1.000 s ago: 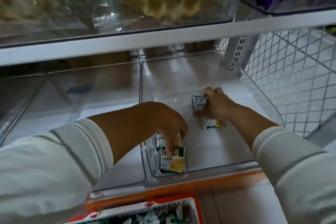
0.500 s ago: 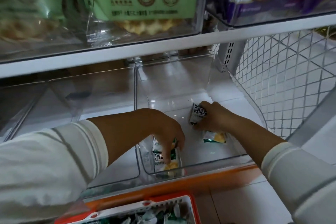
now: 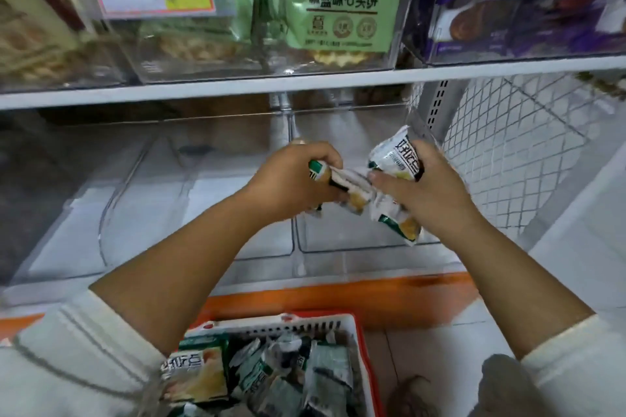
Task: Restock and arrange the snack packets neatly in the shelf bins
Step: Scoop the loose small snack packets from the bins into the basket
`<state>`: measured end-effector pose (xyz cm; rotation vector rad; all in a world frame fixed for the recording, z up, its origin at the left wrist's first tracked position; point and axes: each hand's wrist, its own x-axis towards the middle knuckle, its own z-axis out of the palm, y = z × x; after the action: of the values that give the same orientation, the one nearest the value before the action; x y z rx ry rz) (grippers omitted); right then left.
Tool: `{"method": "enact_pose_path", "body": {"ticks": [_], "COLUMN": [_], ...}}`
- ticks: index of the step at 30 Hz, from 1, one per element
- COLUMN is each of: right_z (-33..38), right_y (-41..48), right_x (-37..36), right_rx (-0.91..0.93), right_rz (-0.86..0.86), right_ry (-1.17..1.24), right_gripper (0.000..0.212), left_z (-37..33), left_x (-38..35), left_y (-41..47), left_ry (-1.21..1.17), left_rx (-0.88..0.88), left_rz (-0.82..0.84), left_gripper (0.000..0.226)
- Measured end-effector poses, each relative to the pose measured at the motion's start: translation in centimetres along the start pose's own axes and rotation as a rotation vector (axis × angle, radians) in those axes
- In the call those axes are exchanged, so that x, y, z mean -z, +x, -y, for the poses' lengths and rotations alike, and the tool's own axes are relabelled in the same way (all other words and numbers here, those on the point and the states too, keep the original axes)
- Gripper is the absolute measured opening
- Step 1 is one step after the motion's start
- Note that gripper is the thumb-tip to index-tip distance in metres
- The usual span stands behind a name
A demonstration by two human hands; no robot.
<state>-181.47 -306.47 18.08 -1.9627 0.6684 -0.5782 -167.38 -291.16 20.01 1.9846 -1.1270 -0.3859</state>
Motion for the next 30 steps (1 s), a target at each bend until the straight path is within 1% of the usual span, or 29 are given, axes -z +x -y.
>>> {"method": "enact_pose_path", "body": {"ticks": [1,3,5,7,9,10,11,13,14,15,16,18,21,23,26,30], "right_z": [0.8,1.6,1.0,-0.4,-3.3,-5.1,-6.9,-9.5,-10.4,-10.9,-11.0,-11.4,-12.4,-12.7,-13.2,-13.3], "right_y": [-1.7,-5.8,-9.8,-13.5,-16.6,-18.0,-19.5,-22.1,-23.0,-23.6,-23.9,-23.9,-23.5,-23.7,-24.2,-24.2], "right_x": [-0.4,-1.6,-3.7,-6.6,-9.9,-11.5,-13.0,-15.1,-15.8,-16.4,-17.0,-18.4,-20.7,-21.8,-22.4,-23.4], "right_rx": [0.0,-0.015,-0.07,-0.15,-0.248,-0.311,-0.374,-0.458,-0.462,-0.459,-0.473,-0.504,-0.457,-0.444,-0.373,-0.348], "right_rz": [0.002,0.042,0.112,0.206,0.292,0.336,0.38,0.404,0.389,0.379,0.378,0.364,0.285,0.245,0.128,0.11], "right_ry": [0.015,0.043,0.073,0.028,-0.022,-0.067,-0.144,-0.27,-0.292,-0.31,-0.344,-0.405,-0.5,-0.551,-0.689,-0.8], "right_gripper": [0.057,0.047,0.036,0.032,0.03,0.032,0.042,0.076,0.085,0.085,0.079,0.07,0.065,0.063,0.06,0.056], "left_z": [-0.1,0.6,2.6,5.3,9.0,10.4,11.7,14.3,15.3,16.4,17.3,19.1,20.2,20.7,21.6,22.7], "left_x": [0.4,0.6,0.1,-1.6,-4.0,-5.3,-6.6,-9.0,-9.9,-11.0,-11.9,-13.9,-14.6,-14.4,-13.9,-12.4], "left_y": [-2.2,-7.3,-12.6,-17.3,-21.0,-22.6,-23.9,-26.1,-26.8,-27.5,-28.0,-29.0,-29.1,-28.8,-28.8,-30.1], "left_ry": [-0.04,-0.083,-0.109,-0.127,-0.171,-0.181,-0.192,-0.253,-0.276,-0.281,-0.274,-0.26,-0.212,-0.201,-0.212,-0.31], "left_rx": [0.039,0.136,0.263,0.428,0.593,0.665,0.723,0.809,0.821,0.822,0.823,0.799,0.795,0.76,0.731,0.729], "left_rz": [-0.048,-0.092,-0.064,-0.024,0.027,0.056,0.072,0.063,0.036,0.013,0.01,0.018,0.03,0.085,0.179,0.221], "left_gripper": [0.031,0.033,0.032,0.031,0.038,0.044,0.048,0.046,0.04,0.035,0.035,0.051,0.051,0.053,0.055,0.061]}}
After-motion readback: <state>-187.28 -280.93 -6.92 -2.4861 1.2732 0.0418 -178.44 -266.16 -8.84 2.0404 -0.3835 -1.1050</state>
